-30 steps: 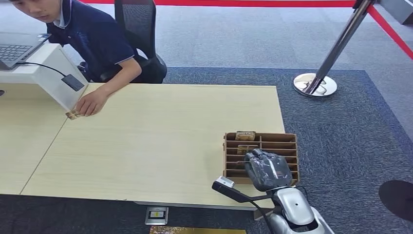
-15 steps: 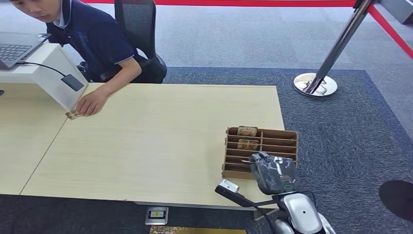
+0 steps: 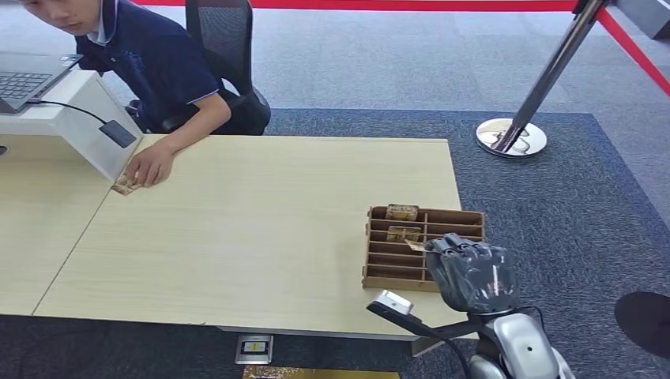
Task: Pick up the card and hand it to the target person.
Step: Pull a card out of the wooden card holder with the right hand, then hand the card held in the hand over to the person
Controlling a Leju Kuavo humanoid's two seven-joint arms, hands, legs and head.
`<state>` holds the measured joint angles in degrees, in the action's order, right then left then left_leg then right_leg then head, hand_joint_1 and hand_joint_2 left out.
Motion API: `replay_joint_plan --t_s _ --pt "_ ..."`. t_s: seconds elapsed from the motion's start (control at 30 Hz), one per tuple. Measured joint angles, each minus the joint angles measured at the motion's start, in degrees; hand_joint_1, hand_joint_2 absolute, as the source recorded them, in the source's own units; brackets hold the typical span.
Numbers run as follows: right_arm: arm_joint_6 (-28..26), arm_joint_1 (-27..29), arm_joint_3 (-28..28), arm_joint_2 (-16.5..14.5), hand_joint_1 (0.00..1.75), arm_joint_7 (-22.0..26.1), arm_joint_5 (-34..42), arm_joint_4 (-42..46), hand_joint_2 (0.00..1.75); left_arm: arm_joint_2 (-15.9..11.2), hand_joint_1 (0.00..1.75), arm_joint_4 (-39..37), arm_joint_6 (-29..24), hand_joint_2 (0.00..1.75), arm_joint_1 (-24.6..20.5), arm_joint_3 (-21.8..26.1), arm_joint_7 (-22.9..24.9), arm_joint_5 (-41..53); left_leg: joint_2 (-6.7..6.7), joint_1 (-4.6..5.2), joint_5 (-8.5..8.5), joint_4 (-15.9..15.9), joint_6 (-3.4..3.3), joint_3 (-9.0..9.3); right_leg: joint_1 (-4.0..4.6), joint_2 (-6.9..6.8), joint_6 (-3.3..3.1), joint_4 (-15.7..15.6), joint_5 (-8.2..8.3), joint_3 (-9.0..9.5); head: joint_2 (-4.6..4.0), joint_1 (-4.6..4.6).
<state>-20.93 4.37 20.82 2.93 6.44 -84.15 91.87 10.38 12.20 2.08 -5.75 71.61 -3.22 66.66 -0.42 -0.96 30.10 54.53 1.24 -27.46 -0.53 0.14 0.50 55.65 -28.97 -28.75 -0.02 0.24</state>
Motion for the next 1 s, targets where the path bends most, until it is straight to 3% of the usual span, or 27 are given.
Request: replay_joint_plan --t_s 0.2,0.4,0.8,1.0 --pt "-0.3 -4.0 0.5 0.3 1.75 3.3 2.0 0.0 1.75 0.0 0.0 0.0 0.3 0.0 0.0 0.0 -0.7 0.5 0.01 0.0 0.0 0.0 0.0 0.0 0.0 0.0 0.0 0.0 0.01 0.03 0.01 0.0" --pt "0.1 -11.9 4.2 -0.8 1.75 6.3 3.8 -5.4 1.75 0.0 0.0 0.0 0.7 0.0 -0.2 0.0 -0.9 0.7 0.03 0.0 -0.04 0.0 0.04 0.05 0.0 0.01 -0.02 0.0 0.04 0.07 0.01 -0.01" --pt "-3.7 -33.1 12.3 -9.5 1.75 9.0 4.0 -27.8 1.75 0.0 0.0 0.0 0.9 0.0 -0.3 -0.1 -0.2 1.6 0.03 -0.02 -0.12 0.0 0.11 0.06 0.02 0.01 -0.08 0.1 0.08 0.05 0.02 -0.01" --pt "-9.3 -39.1 13.7 -13.4 1.75 8.7 3.7 -38.1 1.75 0.0 0.0 0.0 0.7 0.0 -0.2 -0.1 0.2 1.9 0.02 -0.01 -0.12 0.0 0.1 0.05 0.02 0.01 -0.08 0.1 0.08 0.05 0.02 -0.01"
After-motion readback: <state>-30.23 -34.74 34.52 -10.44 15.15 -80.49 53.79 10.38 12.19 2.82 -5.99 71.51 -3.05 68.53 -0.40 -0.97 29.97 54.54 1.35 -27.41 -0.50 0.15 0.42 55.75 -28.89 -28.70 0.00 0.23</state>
